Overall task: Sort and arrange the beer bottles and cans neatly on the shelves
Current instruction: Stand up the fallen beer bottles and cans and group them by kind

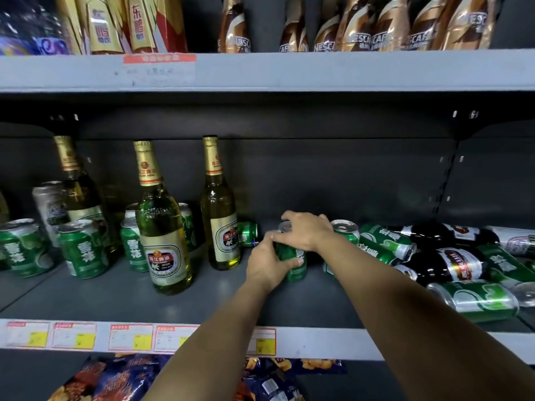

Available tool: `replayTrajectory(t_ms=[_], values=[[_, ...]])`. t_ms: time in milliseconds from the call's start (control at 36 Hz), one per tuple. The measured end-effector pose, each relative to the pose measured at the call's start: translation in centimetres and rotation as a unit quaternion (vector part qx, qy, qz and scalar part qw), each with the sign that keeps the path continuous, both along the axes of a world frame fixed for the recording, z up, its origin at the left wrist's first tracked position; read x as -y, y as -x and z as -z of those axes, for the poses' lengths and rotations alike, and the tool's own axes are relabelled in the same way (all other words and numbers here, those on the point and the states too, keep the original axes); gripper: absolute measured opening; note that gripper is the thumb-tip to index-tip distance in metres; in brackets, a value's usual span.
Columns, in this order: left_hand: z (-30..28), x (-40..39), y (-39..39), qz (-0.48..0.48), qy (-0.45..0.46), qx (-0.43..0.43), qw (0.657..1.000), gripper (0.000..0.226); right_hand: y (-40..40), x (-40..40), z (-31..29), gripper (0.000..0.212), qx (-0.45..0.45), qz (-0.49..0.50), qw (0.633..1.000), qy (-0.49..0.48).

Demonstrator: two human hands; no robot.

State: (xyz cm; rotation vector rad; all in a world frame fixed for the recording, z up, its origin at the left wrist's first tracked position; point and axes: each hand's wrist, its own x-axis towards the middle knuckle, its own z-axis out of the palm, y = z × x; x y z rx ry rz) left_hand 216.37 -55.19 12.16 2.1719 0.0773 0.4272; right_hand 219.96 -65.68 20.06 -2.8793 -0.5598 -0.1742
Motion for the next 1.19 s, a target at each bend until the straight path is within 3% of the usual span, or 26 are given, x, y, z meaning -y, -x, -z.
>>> replayTrajectory(t_ms=[167, 306, 417, 528, 611, 694, 1000, 1194], values=[[0.2, 0.7, -0.5, 0.037, 0.035, 0.006, 0.999, 0.064, -0.6, 0.3, -0.5, 0.049, -0.010, 0.037, 0.999, 0.029], [-0.7, -0.8, -0.3, 0.020, 0.034, -0.011, 0.999, 0.028, -0.6, -0.2, -0.8, 0.054, -0.022, 0.056, 0.996, 0.059], [-0.1, -1.9, -0.3, -0.018, -0.111, 0.004, 0.994, 0.035, -0.3, -1.8, -1.0, 0.062, 0.042, 0.030, 0.994, 0.093], [0.4, -2.0, -0.3, -0.021, -0.271, -0.019, 0.962, 0.059, 0.1, -3.8, -0.9, 0.040, 0.126, 0.016, 0.988, 0.084], [0.9, -2.1, -0.7, -0.005, -0.395, -0.030, 0.918, 0.066, -0.2, -5.2, -0.7, 0.030, 0.122, 0.006, 0.984, 0.126], [1.2, -2.6, -1.2, 0.014, -0.451, -0.030, 0.892, 0.066, -1.2, -6.2, -0.6, 0.027, 0.086, 0.005, 0.983, 0.162], [2.3, -4.6, -2.5, 0.037, -0.448, 0.058, 0.892, 0.054, -5.1, -10.4, 0.5, 0.033, 0.014, -0.004, 0.990, 0.141], [1.6, -5.1, -2.1, 0.022, -0.419, 0.115, 0.901, 0.045, -6.5, -12.3, 1.7, 0.051, -0.032, 0.013, 0.985, 0.171]])
